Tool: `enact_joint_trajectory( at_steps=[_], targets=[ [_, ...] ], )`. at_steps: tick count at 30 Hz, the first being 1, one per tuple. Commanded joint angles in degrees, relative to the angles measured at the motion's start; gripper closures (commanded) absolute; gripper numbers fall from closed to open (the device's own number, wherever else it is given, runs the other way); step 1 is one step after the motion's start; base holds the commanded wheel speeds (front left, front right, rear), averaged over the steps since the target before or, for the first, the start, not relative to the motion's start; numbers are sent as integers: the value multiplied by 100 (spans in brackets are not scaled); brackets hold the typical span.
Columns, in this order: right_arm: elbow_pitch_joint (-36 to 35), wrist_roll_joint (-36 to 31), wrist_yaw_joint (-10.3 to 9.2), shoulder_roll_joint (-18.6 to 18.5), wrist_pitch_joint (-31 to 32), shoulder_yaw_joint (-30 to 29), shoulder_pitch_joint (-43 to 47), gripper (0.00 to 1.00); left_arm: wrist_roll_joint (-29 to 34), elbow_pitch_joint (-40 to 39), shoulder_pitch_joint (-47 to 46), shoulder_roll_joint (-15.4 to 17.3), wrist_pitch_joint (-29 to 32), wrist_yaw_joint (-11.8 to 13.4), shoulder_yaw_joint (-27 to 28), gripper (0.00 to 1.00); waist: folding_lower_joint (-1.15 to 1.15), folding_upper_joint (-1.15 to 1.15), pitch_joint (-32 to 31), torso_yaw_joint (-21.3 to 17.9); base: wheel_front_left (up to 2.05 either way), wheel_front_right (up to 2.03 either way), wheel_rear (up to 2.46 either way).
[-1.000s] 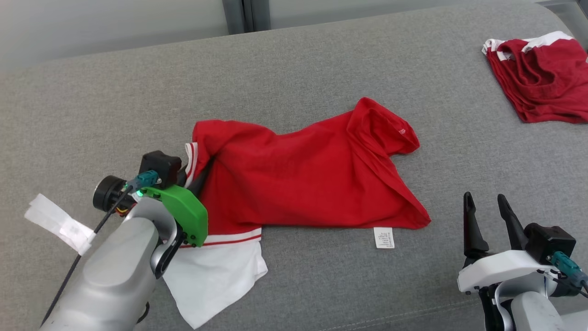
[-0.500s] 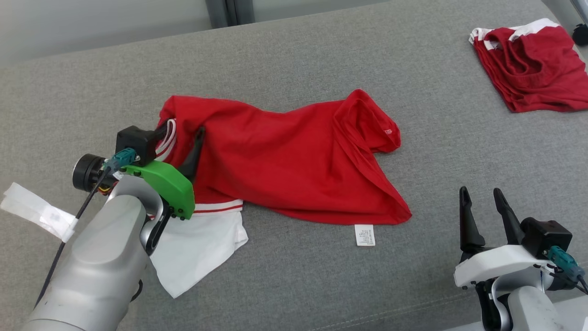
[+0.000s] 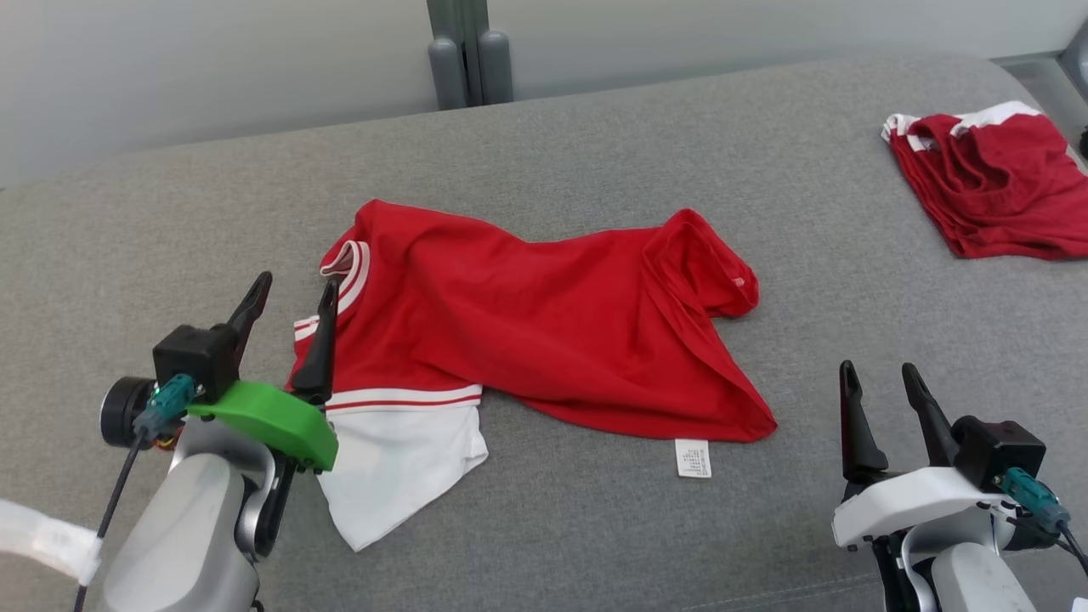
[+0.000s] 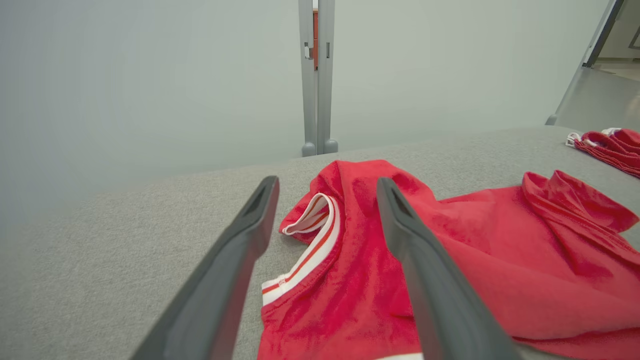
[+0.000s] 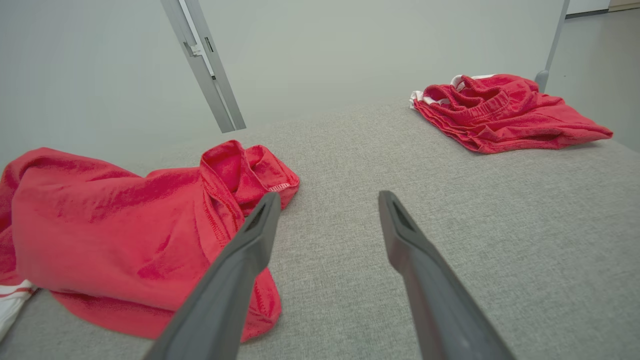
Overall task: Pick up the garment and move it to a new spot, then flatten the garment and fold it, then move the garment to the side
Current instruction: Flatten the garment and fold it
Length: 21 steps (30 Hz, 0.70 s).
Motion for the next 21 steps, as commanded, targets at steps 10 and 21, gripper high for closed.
enact_joint_trajectory(
  at_steps=[10,21],
  targets=[
    [-237,-50,-10,-9,-16,228,219,0,453,-1074,1395,-77,-2,190,1029,0,0,0,-591,487,0,0,0],
    [-640,-168,-10,-60,-16,522,397,0,741,-1827,2424,-230,-2,119,1726,0,0,0,-742,575,0,0,0]
  ],
)
